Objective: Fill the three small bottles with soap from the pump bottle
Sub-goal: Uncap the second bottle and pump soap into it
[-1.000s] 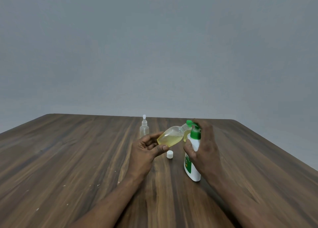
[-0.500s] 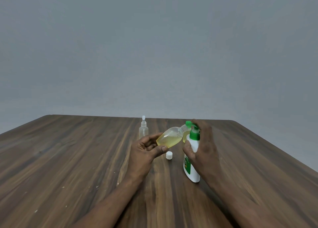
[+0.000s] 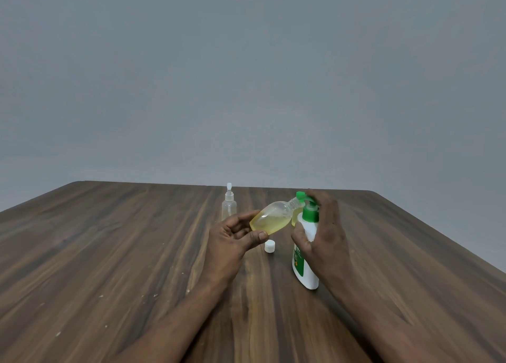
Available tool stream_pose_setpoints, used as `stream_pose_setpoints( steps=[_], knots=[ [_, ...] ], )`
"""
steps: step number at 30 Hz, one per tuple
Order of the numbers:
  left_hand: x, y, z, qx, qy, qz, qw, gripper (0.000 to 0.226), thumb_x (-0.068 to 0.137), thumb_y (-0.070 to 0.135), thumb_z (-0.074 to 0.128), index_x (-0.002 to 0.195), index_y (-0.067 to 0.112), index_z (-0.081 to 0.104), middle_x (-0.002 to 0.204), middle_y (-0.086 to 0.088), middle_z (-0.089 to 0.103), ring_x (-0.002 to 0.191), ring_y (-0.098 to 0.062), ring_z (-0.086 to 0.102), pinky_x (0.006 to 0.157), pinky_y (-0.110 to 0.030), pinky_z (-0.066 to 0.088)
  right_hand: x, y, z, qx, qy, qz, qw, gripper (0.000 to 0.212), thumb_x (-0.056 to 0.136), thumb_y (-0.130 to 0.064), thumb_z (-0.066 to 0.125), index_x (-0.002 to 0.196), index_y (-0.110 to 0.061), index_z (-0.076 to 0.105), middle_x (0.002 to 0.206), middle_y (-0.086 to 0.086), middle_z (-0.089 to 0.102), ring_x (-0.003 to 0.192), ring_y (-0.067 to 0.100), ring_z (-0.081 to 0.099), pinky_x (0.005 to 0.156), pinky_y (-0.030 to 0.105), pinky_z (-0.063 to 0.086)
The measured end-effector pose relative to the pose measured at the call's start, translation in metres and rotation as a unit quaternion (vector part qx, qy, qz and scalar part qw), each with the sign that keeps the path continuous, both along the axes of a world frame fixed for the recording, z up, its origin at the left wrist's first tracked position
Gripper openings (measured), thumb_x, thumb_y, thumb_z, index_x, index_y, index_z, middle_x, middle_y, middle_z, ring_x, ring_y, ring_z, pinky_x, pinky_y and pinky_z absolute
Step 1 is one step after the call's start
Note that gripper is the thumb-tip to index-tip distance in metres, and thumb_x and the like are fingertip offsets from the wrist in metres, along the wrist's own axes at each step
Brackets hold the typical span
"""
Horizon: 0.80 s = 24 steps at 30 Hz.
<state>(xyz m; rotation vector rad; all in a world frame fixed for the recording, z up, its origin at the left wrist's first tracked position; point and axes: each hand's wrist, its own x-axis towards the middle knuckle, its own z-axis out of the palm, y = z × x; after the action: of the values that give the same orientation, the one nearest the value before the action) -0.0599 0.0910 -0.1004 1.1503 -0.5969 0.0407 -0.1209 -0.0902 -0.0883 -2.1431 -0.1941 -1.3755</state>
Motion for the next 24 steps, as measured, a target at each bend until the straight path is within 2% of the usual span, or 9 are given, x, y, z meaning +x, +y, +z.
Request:
stream_pose_setpoints(
  steps=[7, 11, 16, 24],
  knots=[
    [-0.0020, 0.0005, 0.0002, 0.003, -0.001, 0.001, 1.000, 0.043, 0.075, -0.011, 0.078, 0.115, 0.006, 0.072, 0.103, -0.013, 0.077, 0.099, -0.028, 0.074, 0.081, -0.035, 0.062, -0.0001, -0.0004, 0.0004, -0.003, 0.011, -0.009, 1.000, 0.059, 0.079, -0.005, 0.071, 0.131, -0.023, 0.048, 0.118, -0.019, 0.046, 0.106, -0.003, 0.052, 0.083, 0.006, 0.038],
    [-0.0030, 0.0012, 0.0015, 0.002, 0.000, -0.004, 1.000, 0.043, 0.075, -0.010, 0.078, 0.114, 0.007, 0.072, 0.103, -0.010, 0.078, 0.098, -0.026, 0.075, 0.080, -0.033, 0.062, 0.0014, -0.0010, 0.0000, -0.003, 0.010, -0.006, 1.000, 0.059, 0.079, -0.004, 0.072, 0.130, -0.022, 0.048, 0.118, -0.018, 0.048, 0.106, -0.002, 0.052, 0.084, 0.006, 0.038],
    [-0.0030, 0.0008, 0.0019, 0.000, -0.002, -0.004, 1.000, 0.043, 0.075, -0.010, 0.078, 0.114, 0.007, 0.072, 0.103, -0.010, 0.078, 0.098, -0.025, 0.075, 0.078, -0.030, 0.062, 0.0009, -0.0008, -0.0001, -0.005, 0.001, -0.009, 1.000, 0.063, 0.080, -0.008, 0.072, 0.133, -0.027, 0.045, 0.122, -0.016, 0.045, 0.108, 0.007, 0.055, 0.084, 0.019, 0.046],
    [-0.0020, 0.0007, 0.0011, 0.005, 0.000, 0.000, 1.000, 0.042, 0.076, -0.010, 0.078, 0.114, 0.008, 0.072, 0.103, -0.012, 0.077, 0.098, -0.026, 0.075, 0.080, -0.033, 0.062, 0.0007, -0.0011, 0.0012, -0.011, 0.007, -0.009, 1.000, 0.059, 0.079, -0.006, 0.071, 0.130, -0.023, 0.048, 0.118, -0.016, 0.047, 0.106, 0.001, 0.053, 0.084, 0.009, 0.040]
  ],
)
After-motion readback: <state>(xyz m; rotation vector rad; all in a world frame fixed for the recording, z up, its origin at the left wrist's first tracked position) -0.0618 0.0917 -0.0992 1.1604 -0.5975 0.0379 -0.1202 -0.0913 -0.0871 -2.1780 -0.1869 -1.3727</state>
